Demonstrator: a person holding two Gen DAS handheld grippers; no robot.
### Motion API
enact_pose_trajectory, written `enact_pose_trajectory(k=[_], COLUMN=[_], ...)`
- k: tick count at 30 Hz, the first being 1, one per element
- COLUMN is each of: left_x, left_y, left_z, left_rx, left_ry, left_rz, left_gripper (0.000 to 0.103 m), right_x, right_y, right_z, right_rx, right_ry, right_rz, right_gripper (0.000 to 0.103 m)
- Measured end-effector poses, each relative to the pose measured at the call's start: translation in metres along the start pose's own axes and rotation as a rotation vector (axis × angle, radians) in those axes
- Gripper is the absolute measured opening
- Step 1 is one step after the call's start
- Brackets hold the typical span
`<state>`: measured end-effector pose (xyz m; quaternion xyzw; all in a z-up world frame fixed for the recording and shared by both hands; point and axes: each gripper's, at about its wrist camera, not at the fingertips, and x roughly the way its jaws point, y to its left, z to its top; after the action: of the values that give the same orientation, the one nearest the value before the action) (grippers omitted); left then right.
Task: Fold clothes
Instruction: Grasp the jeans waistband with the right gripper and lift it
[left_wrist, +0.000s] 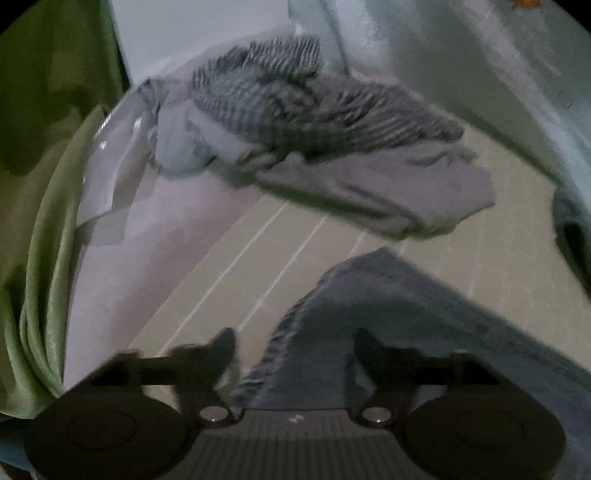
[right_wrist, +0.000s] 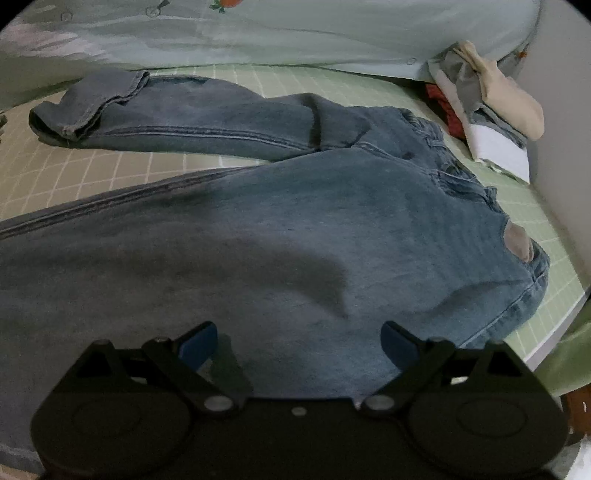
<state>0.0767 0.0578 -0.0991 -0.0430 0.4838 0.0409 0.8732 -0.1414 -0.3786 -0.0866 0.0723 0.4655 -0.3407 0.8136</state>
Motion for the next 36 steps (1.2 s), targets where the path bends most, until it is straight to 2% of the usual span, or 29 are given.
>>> enact_pose_trajectory(k=[1, 5, 10, 13, 15, 18, 19, 20, 23, 28, 31, 36], left_x=[-0.004, -0.019, -0.031, -0.038, -0.041, -0.044, -0.043, -0.043, -0.048, -0.048, -0.046, -0.04], left_y=[-0.006, -0.044, -0.117, -0.166, -0.2, -0.249, -0.262, -0.275, -0.31, -0.344, -0.354, -0.37], left_z=[-0.001, -0.014, -0.051, -0.08, -0.1, -0.13, -0.139, -0.146, -0.164, -0.17, -0.166, -0.156], left_rx=[0.001, 0.027, 0.09, 0.122, 0.155, 0.208, 0.21, 0.204, 0.198, 0.192, 0.136, 0.084], left_ry=[-0.017, -0.039, 0.007, 0.043, 0.066, 0.1, 0.114, 0.121, 0.109, 0.138, 0.145, 0.136], left_rz=[-0.007, -0.041, -0.091, -0.12, -0.134, -0.149, -0.147, -0.142, -0.094, -0.046, -0.017, 0.012], left_gripper=[0.082, 0.09, 0.092, 0.092, 0.093, 0.093, 0.093, 0.097, 0.1, 0.103, 0.103, 0.103], right_x=[0.001, 0.008, 0.018, 0.027, 0.034, 0.048, 0.054, 0.062, 0.085, 0.121, 0.145, 0.187], right_y=[-0.002, -0.025, -0.056, -0.093, -0.122, -0.178, -0.196, -0.211, -0.257, -0.312, -0.322, -0.313], right_z=[0.0, 0.005, 0.009, 0.013, 0.021, 0.04, 0.047, 0.053, 0.07, 0.096, 0.119, 0.163], right_rx=[0.005, 0.04, -0.019, -0.027, -0.02, 0.038, 0.06, 0.07, 0.096, 0.165, 0.175, 0.145], right_ry=[-0.007, -0.041, -0.087, -0.103, -0.114, -0.144, -0.149, -0.147, -0.13, -0.096, -0.091, -0.11], right_rz=[0.005, 0.05, 0.123, 0.177, 0.184, 0.201, 0.204, 0.196, 0.171, 0.19, 0.236, 0.336], right_gripper=[0.102, 0.103, 0.103, 0.103, 0.103, 0.103, 0.103, 0.103, 0.103, 0.102, 0.095, 0.093])
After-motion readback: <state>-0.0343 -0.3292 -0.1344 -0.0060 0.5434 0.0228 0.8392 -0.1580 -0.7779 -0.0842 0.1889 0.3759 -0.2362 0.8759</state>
